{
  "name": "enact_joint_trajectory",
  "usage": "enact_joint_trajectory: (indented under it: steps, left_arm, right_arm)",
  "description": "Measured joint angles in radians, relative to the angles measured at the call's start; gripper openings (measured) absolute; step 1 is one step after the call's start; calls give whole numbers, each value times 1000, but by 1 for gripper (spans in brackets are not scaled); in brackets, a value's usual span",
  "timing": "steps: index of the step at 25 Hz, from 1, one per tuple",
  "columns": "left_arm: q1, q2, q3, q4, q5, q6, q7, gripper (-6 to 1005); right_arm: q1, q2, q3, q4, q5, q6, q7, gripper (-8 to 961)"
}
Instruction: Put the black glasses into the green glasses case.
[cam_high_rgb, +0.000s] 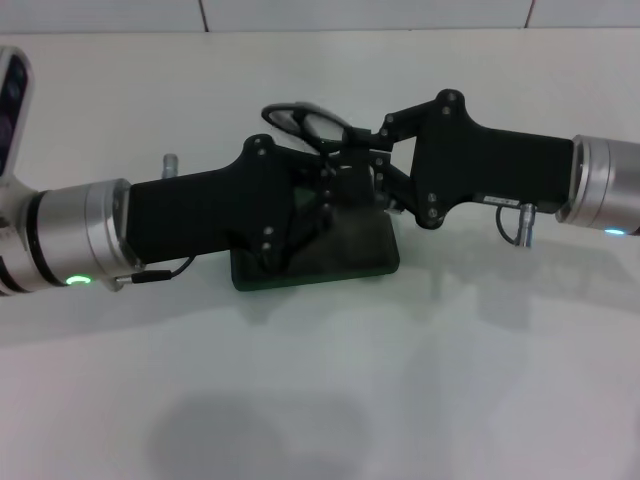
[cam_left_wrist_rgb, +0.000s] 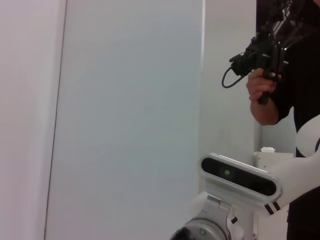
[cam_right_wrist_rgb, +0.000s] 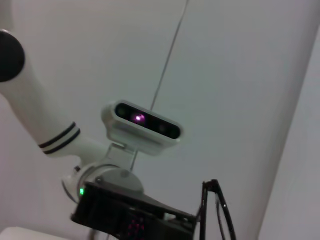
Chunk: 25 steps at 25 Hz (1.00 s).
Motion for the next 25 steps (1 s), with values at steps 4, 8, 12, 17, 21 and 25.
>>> enact_joint_trajectory:
  steps: [4, 8, 12, 17, 21, 25]
  left_arm:
    - [24, 4, 0, -1, 0, 0, 0, 58]
    - [60, 11, -1, 1, 0, -1, 0, 59]
    - [125, 37, 0, -2, 11, -4, 0, 59]
    - [218, 66, -1, 2, 28, -13, 1, 60]
    - [280, 81, -2, 11, 41, -31, 3, 61]
    - [302, 81, -1, 17, 50, -36, 5, 61]
  right_arm:
    - [-6, 0, 3, -14, 11, 39, 0, 57]
    - [-6, 0, -2, -19, 16, 74, -1, 57]
    - [0, 0, -65, -23, 9, 111, -12, 57]
    - [-5, 0, -208, -69, 12, 203, -28, 57]
    - [-12, 0, -266, -91, 15, 242, -26, 57]
    - [-13, 0, -274, -92, 11, 266, -24, 57]
